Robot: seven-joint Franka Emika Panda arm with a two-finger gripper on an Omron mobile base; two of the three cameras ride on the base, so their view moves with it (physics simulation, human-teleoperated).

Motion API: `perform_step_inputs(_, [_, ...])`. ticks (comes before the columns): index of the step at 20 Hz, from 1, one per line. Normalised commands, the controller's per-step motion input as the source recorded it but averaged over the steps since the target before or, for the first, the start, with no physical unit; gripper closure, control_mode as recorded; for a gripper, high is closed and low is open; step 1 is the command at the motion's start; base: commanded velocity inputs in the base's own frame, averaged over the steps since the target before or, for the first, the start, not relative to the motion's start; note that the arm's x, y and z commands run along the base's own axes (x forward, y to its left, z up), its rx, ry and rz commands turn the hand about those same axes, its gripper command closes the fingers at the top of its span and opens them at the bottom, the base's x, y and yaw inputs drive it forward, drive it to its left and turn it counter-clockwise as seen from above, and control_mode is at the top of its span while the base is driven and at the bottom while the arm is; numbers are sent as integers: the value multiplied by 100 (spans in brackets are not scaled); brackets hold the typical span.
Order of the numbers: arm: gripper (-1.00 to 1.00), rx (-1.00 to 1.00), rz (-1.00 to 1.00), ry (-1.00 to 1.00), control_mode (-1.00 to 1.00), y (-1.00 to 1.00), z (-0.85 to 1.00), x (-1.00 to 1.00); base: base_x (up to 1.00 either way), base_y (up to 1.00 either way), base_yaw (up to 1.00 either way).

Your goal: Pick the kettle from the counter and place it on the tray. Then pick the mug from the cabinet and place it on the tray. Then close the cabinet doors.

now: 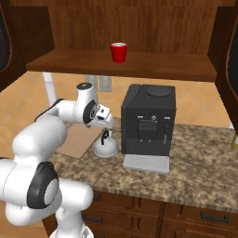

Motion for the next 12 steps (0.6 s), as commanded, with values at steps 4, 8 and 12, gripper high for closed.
perform_step_inputs(4, [-100,0,-3,0,-100,-2,-34,17,0,0,0])
perform_step_inputs(8, [-100,0,0,0,-100,-10,-34,2,0,0,0])
perform_step_inputs(12, [-100,0,0,0,-100,-11,-33,1,0,0,0])
